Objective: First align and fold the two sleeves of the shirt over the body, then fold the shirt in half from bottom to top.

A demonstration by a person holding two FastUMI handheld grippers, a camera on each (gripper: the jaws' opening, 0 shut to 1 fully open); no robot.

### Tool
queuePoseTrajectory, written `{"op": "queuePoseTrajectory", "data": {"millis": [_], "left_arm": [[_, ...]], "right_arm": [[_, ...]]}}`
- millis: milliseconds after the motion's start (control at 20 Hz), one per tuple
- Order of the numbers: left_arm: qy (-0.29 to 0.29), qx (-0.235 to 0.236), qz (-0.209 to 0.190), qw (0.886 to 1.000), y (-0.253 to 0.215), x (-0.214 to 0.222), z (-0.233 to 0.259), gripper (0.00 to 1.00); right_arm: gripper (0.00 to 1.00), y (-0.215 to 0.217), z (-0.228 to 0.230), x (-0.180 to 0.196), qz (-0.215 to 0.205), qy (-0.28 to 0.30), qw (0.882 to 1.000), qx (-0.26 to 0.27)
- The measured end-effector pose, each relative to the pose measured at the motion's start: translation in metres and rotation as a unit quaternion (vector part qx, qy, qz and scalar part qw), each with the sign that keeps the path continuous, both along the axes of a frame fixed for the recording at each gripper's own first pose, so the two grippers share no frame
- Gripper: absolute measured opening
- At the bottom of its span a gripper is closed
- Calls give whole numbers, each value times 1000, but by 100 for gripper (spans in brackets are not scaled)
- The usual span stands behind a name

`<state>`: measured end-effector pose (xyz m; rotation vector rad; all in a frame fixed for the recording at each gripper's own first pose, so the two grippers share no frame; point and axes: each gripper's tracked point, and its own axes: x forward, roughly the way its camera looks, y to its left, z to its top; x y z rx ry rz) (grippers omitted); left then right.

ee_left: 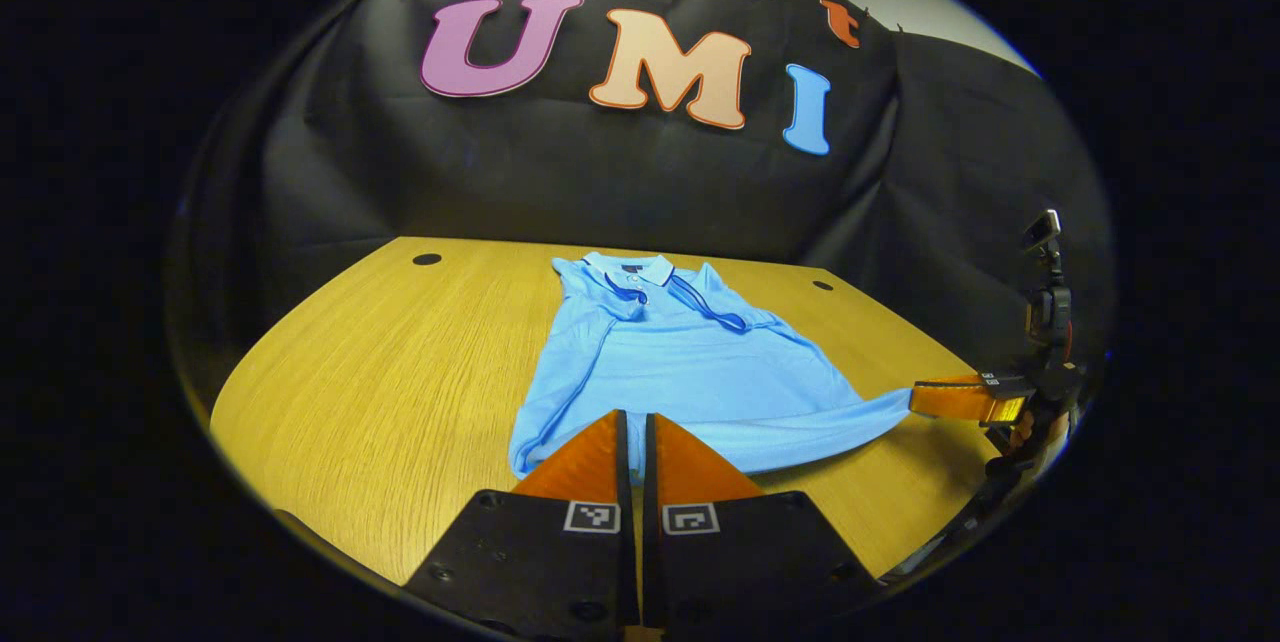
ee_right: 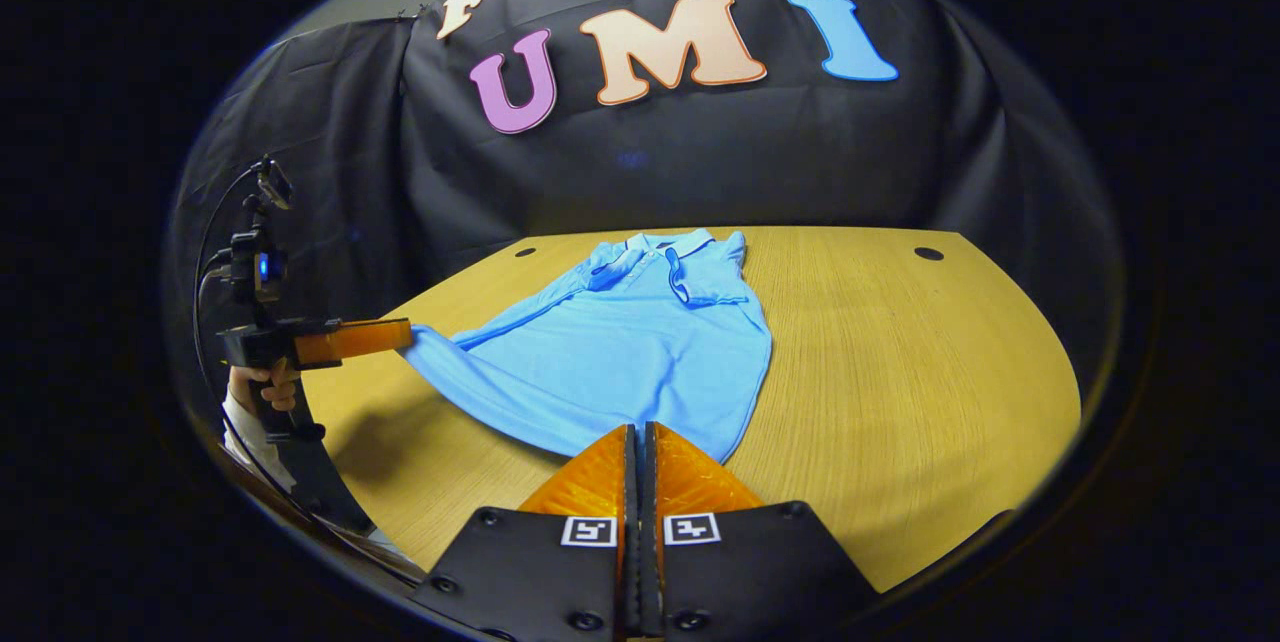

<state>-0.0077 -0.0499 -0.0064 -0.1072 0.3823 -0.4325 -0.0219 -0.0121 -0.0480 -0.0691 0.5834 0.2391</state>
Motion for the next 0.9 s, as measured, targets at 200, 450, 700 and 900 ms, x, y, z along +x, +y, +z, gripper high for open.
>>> {"op": "queuePoseTrajectory", "data": {"millis": [200,450,700,900], "left_arm": [[2,-13,2,1000,-5,31,9,1],[-19,-20,7,1000,-12,79,26,1],[-36,-5,38,999,-11,139,39,1],[-31,-9,50,998,-22,185,42,1]], "right_arm": [[2,2,15,28,1,-5,1000,-12],[2,1,24,85,6,-13,1000,-26],[3,-4,31,150,-11,-3,1000,10],[3,-12,30,201,-28,-5,1000,9]]}}
